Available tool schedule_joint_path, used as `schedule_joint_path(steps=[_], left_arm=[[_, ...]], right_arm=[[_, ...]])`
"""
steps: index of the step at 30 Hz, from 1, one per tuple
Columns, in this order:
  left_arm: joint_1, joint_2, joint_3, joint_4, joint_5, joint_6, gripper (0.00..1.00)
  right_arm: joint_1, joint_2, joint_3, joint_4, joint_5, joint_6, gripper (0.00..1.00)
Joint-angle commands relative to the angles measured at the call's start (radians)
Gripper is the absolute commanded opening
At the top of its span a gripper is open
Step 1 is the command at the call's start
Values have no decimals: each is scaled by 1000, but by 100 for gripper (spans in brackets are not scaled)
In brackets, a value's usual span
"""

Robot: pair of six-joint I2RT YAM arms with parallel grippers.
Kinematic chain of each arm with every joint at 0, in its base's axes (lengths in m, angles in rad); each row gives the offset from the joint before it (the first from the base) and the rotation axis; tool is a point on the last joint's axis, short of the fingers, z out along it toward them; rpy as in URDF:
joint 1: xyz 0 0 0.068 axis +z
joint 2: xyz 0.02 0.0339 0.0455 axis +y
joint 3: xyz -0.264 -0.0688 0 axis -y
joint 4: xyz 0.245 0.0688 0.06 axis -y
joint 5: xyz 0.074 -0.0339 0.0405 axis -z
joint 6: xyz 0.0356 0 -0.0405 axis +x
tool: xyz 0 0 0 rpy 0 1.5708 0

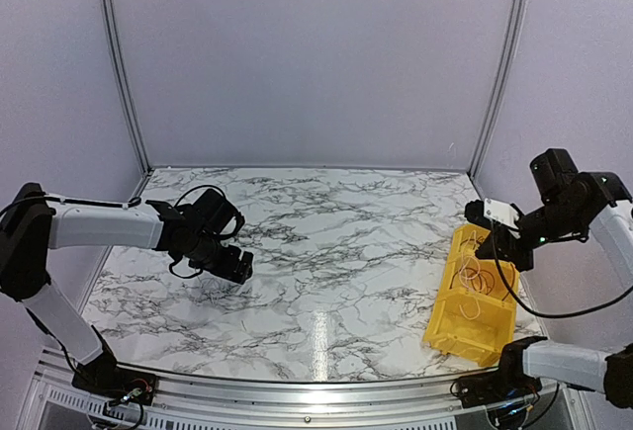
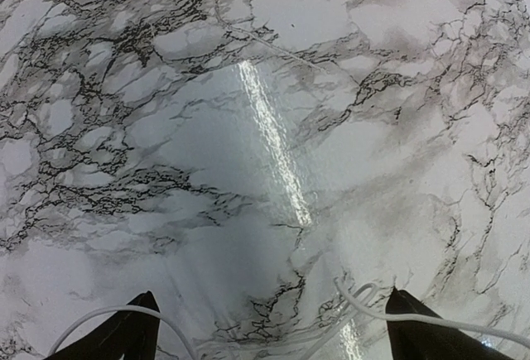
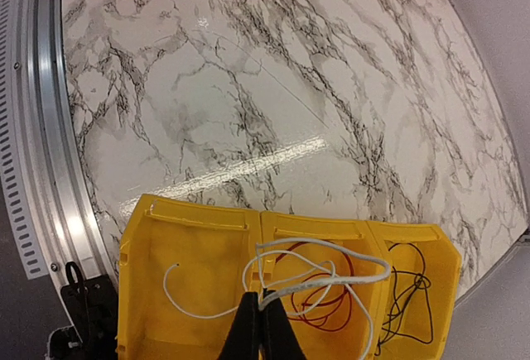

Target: Untangle the cables

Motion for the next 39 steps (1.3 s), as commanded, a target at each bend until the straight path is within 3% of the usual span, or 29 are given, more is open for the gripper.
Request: schedule_joint_path(steps=[1, 10, 14, 21, 26, 28, 33, 39], left_arm=[[-1, 18, 2, 16, -16, -6, 99], [-1, 44, 23, 14, -19, -6, 99], [-1, 63, 28, 14, -14, -11, 99], [-1, 66, 17, 16, -19, -16, 99], [-1, 64, 11, 18, -30, -14, 99], [-1, 66, 8, 21, -33, -13, 99], [-1, 68, 6, 22, -37, -8, 99], [-2, 77, 12, 23, -47, -1, 99]], right_arm=[[4, -88, -3, -32, -9, -91, 0], [85, -194, -231, -33, 98, -63, 0], [90, -170, -336, -28, 152, -69, 0], [90, -5, -338, -27, 184, -57, 0], [89, 80, -331, 8, 222, -34, 5], [91, 91, -313, 13, 209, -29, 2], [91, 78, -195, -32, 154, -12, 0], [118, -46, -71, -32, 136, 6, 0]])
